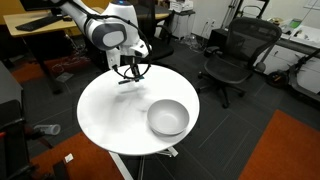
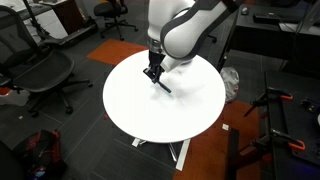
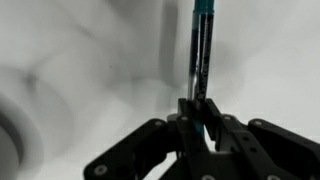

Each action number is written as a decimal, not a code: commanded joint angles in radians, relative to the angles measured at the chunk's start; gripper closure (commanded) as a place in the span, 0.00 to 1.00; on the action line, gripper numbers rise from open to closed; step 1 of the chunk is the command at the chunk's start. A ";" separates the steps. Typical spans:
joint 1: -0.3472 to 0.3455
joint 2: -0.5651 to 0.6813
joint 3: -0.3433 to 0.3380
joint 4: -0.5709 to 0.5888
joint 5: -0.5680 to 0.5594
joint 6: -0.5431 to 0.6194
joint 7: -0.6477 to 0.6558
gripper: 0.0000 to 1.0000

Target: Move the green pen from the right to the left

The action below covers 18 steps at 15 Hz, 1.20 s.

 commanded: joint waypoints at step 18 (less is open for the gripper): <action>0.212 0.141 -0.191 0.233 -0.068 -0.103 0.406 0.27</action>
